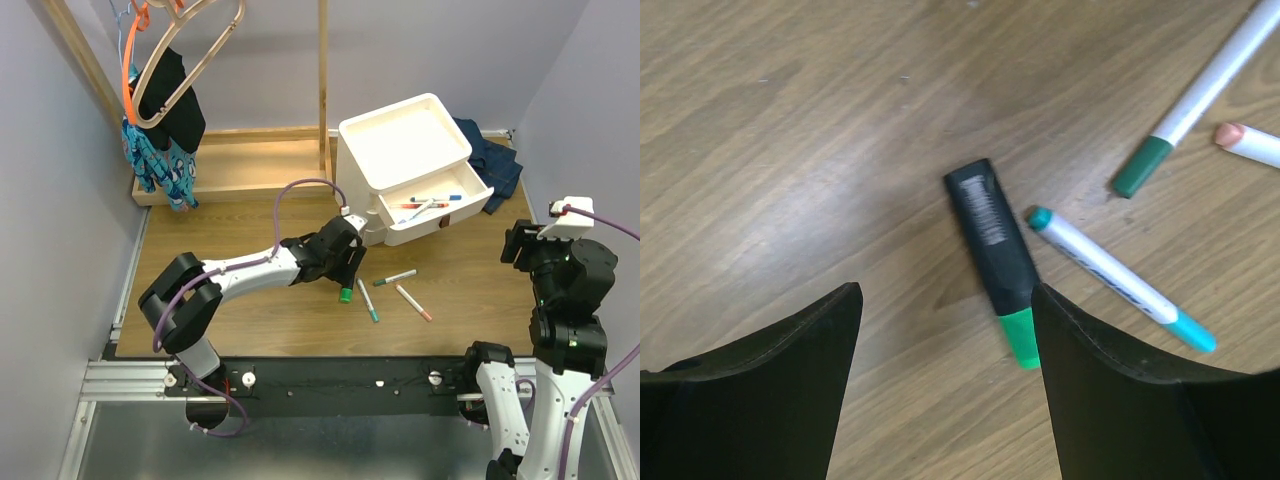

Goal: Sort the stationery into containers
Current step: Pick up the pen from the center of the board.

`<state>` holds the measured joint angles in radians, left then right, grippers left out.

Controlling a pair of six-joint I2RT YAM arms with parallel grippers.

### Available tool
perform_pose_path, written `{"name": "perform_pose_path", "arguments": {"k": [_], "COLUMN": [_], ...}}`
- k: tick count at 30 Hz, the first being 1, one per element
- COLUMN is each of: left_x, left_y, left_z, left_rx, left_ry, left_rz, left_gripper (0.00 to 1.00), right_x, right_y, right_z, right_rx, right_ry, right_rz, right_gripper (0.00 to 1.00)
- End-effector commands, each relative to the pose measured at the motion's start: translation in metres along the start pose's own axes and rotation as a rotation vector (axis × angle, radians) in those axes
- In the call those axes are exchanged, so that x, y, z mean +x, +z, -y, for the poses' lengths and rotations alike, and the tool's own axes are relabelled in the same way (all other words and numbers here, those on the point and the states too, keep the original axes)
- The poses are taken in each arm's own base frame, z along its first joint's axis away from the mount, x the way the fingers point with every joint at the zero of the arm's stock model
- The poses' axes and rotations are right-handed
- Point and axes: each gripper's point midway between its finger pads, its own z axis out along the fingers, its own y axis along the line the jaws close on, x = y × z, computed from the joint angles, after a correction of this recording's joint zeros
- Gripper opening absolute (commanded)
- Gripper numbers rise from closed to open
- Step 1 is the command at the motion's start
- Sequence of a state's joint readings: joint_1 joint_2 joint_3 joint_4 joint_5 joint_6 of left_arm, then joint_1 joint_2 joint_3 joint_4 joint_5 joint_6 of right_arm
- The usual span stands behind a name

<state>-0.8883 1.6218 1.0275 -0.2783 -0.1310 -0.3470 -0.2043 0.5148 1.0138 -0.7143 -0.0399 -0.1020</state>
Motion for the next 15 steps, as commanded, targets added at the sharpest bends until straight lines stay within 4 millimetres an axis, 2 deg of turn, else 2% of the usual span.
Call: {"name": "perform_pose_path", "arguments": {"k": [1,12,15], "left_x": [0.002,0.035,0.042], "left_y": [0.010,0.031,0.037], "left_z": [0.017,0.004,0.007], "left_rx": [0.009,-0.073,-0.060], "left_ry": [0.002,-0.034,-0.030], "left_rz": [0.028,-0.061,-0.085], "left_gripper": [0.77,0.76,0.74], "right_x": [-0.003,0.000,0.001], "right_y": [-0.007,-0.010,-0.010], "right_z": [0.001,0.001,0.000], "right_rx": [0.000,-0.001,-0.002], "right_ry": [-0.012,-0.008,-0.002], "right_rz": [-0.009,-0.015,-0.013], "right_gripper": [0.68,0.68,0.68]}}
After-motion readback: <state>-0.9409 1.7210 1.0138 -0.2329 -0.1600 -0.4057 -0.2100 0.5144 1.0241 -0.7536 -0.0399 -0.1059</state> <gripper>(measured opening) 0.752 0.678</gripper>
